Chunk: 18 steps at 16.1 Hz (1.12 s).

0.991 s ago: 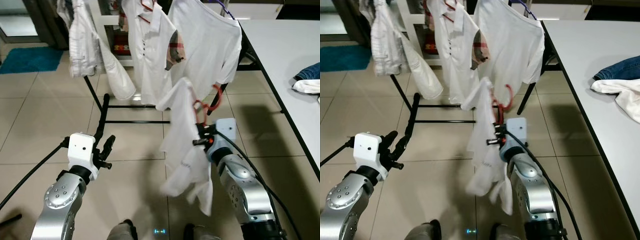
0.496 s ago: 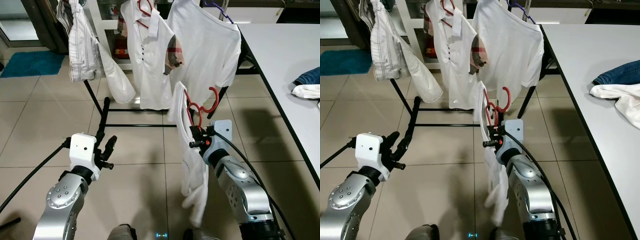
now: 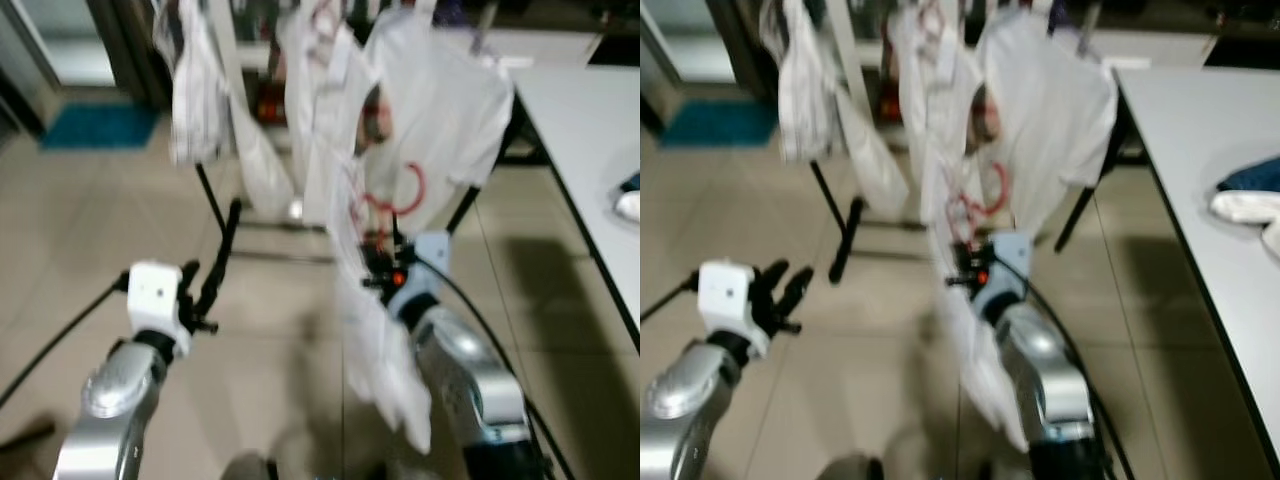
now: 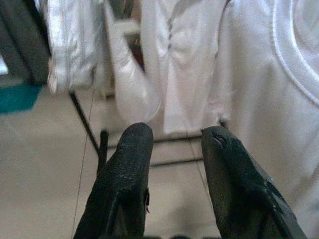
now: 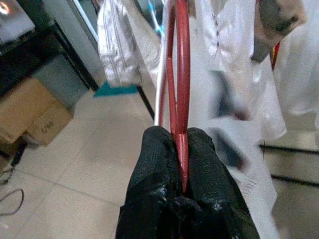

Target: Hang hanger

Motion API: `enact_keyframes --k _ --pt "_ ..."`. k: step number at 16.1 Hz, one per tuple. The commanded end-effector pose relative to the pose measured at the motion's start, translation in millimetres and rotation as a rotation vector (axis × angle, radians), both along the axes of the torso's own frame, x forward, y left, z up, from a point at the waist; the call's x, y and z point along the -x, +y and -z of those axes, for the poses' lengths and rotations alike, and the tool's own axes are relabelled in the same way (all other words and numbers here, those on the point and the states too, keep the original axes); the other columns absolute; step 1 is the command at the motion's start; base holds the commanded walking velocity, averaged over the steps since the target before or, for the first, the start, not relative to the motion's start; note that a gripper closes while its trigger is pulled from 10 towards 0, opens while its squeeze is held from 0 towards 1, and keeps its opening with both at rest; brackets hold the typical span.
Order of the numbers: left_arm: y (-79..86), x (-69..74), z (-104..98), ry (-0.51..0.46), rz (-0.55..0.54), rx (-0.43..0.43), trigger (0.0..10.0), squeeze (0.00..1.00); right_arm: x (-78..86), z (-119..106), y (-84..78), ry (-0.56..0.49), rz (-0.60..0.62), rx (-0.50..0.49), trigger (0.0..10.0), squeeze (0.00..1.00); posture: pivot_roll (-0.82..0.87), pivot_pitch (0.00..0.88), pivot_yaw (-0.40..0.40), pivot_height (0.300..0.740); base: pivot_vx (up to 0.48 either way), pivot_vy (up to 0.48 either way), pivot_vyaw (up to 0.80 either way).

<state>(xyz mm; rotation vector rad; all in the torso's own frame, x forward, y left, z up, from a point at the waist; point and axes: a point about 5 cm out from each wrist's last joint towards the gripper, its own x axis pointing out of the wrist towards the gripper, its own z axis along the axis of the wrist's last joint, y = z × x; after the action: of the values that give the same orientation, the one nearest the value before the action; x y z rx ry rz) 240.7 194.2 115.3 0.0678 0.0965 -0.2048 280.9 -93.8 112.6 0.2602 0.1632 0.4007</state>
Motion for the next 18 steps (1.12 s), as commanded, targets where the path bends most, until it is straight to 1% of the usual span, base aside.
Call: enact_keyframes --k 1,3,4,5,6,7,8,10,13,14,16,18 --pt "-8.7 2.1 1 0.007 0.027 0.020 10.0 0.00 -1.3 -2 -14.8 -0.037 0.061 0.059 10.0 0.00 -0.01 0.179 0.011 0.740 0.315 0.000 0.00" --pt "-9.5 2.3 1 0.008 0.028 0.022 10.0 0.00 -2.2 -1 -17.1 -0.045 0.086 0.084 10.0 0.00 -0.01 0.176 0.009 0.740 0.315 0.000 0.00" --pt "-9.7 2.6 2 0.010 0.030 0.023 10.0 0.00 -2.6 0 -16.4 -0.044 0.075 0.061 10.0 0.00 -0.01 0.176 0.009 0.740 0.315 0.000 0.00" --pt "-9.6 2.7 2 0.010 0.030 0.023 10.0 0.00 -4.6 -2 -20.1 -0.084 0.134 0.117 10.0 0.00 -0.01 0.172 0.008 0.740 0.315 0.000 0.00" --pt "-9.4 2.7 2 0.011 0.031 0.022 10.0 0.00 -6.5 -4 -23.7 -0.146 0.206 0.200 10.0 0.00 -0.01 0.169 0.008 0.740 0.315 0.000 0.00" --pt "-9.6 2.6 2 0.010 0.032 0.020 10.0 0.00 -7.4 -5 -23.1 -0.172 0.223 0.205 10.0 0.00 -0.01 0.169 0.008 0.740 0.315 0.000 0.00" --pt "-9.7 2.7 2 0.009 0.032 0.019 10.0 0.00 -7.2 -5 -22.2 -0.171 0.218 0.197 10.0 0.00 -0.01 0.167 0.007 0.740 0.315 0.000 0.00" --pt "-10.7 3.9 2 0.008 0.038 0.012 10.0 0.00 -2.5 -2 -10.7 -0.118 0.063 0.160 10.0 0.00 -0.01 0.162 0.006 0.740 0.311 0.000 0.00" --pt "-10.9 5.1 2 0.009 0.045 -0.001 10.0 0.00 2.2 3 -5.8 -0.072 0.008 0.115 10.0 0.00 -0.01 0.154 0.004 0.740 0.314 0.000 0.00" --pt "-10.7 5.9 3 0.011 0.048 -0.005 10.0 0.00 4.9 5 -3.5 -0.052 -0.034 0.110 10.0 0.00 -0.01 0.150 0.005 0.740 0.315 0.000 0.00" --pt "-9.8 7.3 3 0.015 0.051 -0.018 10.0 0.00 8.8 8 0.5 -0.058 -0.102 0.172 10.0 0.00 -0.01 0.148 0.006 0.740 0.315 0.000 0.00" --pt "-9.0 8.2 4 0.018 0.054 -0.028 10.0 0.00 9.7 12 0.0 -0.022 -0.105 0.188 10.0 0.00 -0.01 0.145 0.005 0.740 0.313 0.000 0.80"
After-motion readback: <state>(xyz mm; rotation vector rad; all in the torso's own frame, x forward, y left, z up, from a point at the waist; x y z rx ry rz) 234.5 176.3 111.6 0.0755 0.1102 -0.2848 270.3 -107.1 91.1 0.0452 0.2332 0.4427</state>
